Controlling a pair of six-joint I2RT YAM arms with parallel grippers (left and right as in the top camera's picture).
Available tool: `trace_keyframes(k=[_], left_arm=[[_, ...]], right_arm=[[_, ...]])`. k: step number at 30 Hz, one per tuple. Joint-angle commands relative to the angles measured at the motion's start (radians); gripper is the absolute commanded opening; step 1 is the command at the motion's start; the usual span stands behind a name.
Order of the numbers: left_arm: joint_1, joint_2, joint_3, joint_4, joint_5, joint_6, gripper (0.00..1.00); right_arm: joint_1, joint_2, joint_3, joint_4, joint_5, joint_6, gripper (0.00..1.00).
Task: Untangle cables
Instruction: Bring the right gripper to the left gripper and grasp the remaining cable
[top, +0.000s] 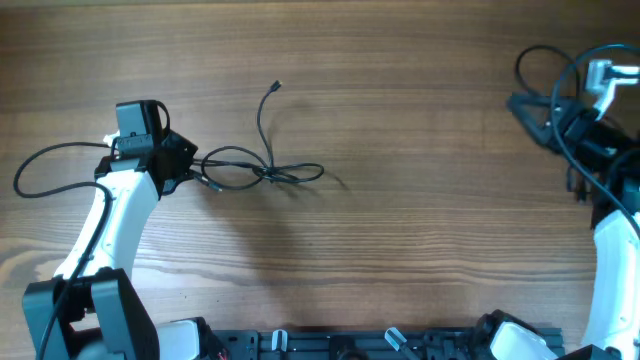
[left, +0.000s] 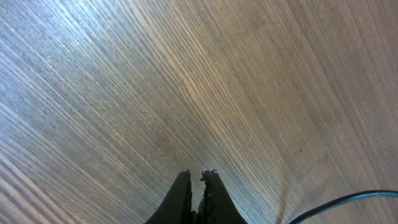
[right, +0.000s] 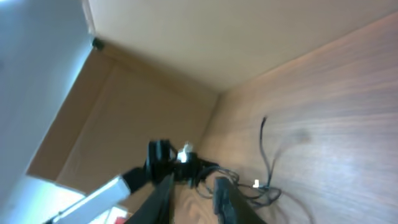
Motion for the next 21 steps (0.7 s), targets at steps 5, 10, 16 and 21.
trace_keyframes(k=[5,10,16,21], left_arm=[[0.007,0.005,-0.006,0.029,0.068,0.033,0.04],[0.007,0.005,-0.006,0.129,0.497,0.351,0.04],[0.007,0.005,-0.006,0.136,0.575,0.396,0.04],[0.007,0.005,-0.006,0.136,0.578,0.396,0.04]], right_arm=[[0.568,0.007,-0.001,-0.123,0.521,-0.25,0.67],[0.901,0.083,-0.001,-0.034,0.808,-0.144,0.71],[1.032,0.333,-0.001,0.162,0.634,0.138,0.73],[1.133,0.579,-0.001,0.61,0.418,0.492,0.78]])
